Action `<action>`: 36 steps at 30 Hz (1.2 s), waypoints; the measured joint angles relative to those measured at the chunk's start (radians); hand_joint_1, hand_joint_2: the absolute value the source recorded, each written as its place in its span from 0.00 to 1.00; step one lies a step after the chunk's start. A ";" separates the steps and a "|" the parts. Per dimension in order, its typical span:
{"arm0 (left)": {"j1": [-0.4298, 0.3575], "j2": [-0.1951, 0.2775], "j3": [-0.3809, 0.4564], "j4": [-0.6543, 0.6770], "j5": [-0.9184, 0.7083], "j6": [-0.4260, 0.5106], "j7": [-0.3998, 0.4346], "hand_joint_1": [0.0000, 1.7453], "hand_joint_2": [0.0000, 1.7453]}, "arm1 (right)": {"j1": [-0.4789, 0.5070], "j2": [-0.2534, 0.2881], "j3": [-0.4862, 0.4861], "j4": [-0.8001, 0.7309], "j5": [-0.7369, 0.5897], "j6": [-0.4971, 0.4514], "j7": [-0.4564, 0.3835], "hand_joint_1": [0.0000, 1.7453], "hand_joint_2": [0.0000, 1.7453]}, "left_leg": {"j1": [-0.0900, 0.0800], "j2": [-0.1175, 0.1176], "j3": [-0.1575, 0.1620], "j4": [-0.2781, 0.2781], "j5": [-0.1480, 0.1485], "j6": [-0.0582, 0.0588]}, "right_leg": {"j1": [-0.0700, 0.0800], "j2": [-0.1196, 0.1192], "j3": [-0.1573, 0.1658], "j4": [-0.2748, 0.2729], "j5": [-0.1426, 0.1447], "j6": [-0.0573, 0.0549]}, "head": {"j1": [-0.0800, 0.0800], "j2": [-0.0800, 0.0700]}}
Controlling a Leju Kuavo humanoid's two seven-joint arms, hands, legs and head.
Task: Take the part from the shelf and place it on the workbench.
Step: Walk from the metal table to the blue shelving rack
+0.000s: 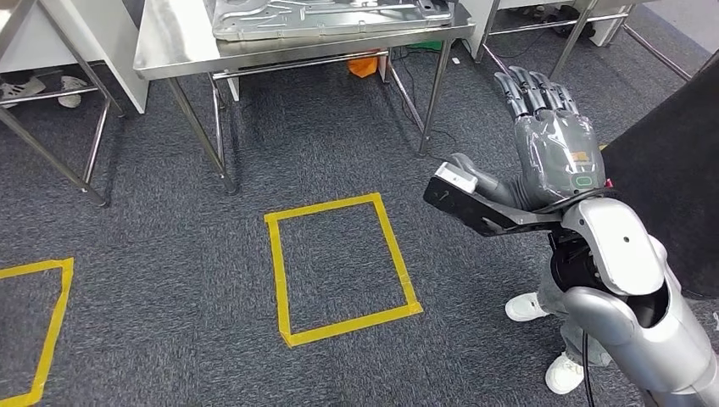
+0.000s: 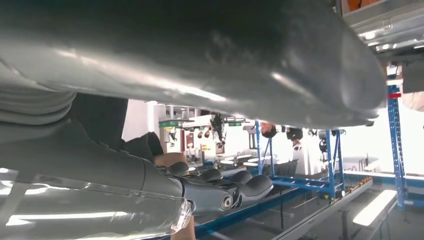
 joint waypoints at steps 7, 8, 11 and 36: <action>-0.003 0.005 0.000 0.000 0.000 0.000 -0.002 0.00 0.00 | -0.002 0.004 -0.003 0.002 -0.018 0.003 0.000 0.00 0.00 | -0.012 -0.005 0.140 -0.235 0.047 0.035 | 0.000 0.000 -0.027 0.022 0.015 0.027 | 0.001 0.000; -0.004 0.005 0.000 0.000 -0.002 0.001 -0.005 0.00 0.00 | -0.002 0.004 -0.005 0.002 -0.019 0.003 0.000 0.00 0.00 | -0.010 -0.004 0.136 -0.239 0.055 0.040 | -0.001 0.002 -0.037 0.049 -0.007 0.031 | 0.002 0.000; -0.005 0.004 0.000 0.000 -0.007 0.000 -0.013 0.00 0.00 | 0.002 0.006 -0.013 0.005 -0.028 0.001 0.000 0.00 0.00 | -0.008 0.000 0.117 -0.242 0.075 0.050 | -0.004 0.007 -0.099 0.225 -0.119 0.046 | 0.008 0.000; -0.002 0.006 0.000 0.000 -0.014 0.009 -0.007 0.00 0.00 | 0.035 0.028 -0.090 0.001 -0.003 -0.061 0.000 0.00 0.00 | 0.011 -0.108 0.088 -0.196 0.064 0.010 | -0.019 0.100 -0.005 0.017 -0.004 0.033 | -0.001 0.000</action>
